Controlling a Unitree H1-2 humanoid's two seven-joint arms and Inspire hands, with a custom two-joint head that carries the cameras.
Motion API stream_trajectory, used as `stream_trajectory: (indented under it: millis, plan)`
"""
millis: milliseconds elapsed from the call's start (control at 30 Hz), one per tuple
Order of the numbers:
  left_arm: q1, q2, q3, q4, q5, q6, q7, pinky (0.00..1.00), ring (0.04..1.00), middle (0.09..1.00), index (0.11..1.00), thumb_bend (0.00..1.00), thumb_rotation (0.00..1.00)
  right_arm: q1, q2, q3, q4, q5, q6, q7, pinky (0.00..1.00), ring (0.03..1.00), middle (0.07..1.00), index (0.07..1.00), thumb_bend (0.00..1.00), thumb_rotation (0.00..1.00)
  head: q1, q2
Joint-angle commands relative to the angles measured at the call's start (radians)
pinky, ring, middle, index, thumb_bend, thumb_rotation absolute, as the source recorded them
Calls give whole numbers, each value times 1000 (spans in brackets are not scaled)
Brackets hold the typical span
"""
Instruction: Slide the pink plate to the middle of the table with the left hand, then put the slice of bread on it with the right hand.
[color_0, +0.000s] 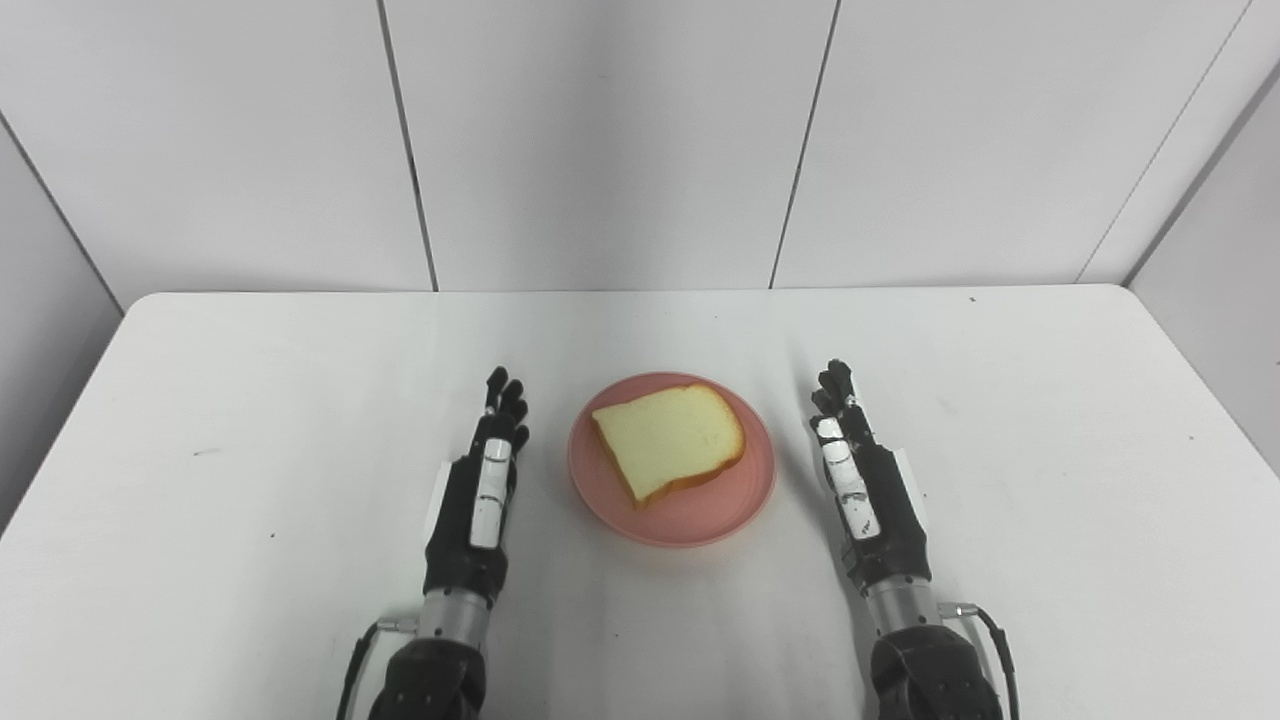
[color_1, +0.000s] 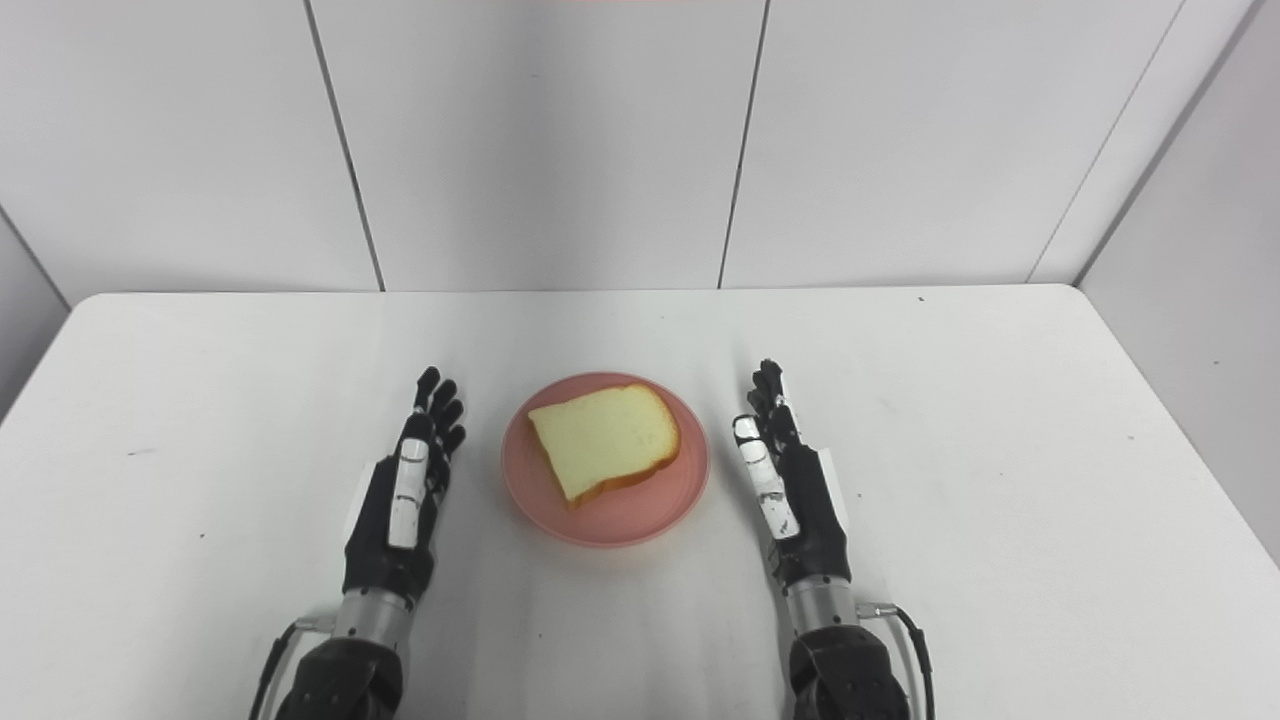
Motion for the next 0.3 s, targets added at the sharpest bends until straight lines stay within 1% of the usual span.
stream_trajectory:
  millis: [0, 100, 167, 267]
  plan:
    - [6, 4, -7, -21, -6, 17, -17, 1000, 1000, 1000, 1000, 709, 1000, -18, 5, -2, -32, 1, -20, -3, 1000, 1000, 1000, 1000, 683, 870, 1, 2]
    - [7, 8, -6, -29, -2, 25, -21, 1000, 1000, 1000, 1000, 711, 1000, -16, 9, 0, -38, 1, -14, -5, 1000, 1000, 1000, 1000, 687, 856, 2, 2]
    - [4, 4, 2, -27, -11, 21, -18, 1000, 1000, 1000, 1000, 714, 1000, -17, 10, -1, -36, 3, -22, -4, 1000, 1000, 1000, 1000, 671, 852, 2, 2]
    - [4, 3, 8, -32, -16, 21, -17, 1000, 1000, 1000, 1000, 709, 1000, -14, 14, -2, -38, 6, -26, -4, 1000, 1000, 1000, 1000, 667, 842, 8, 14]
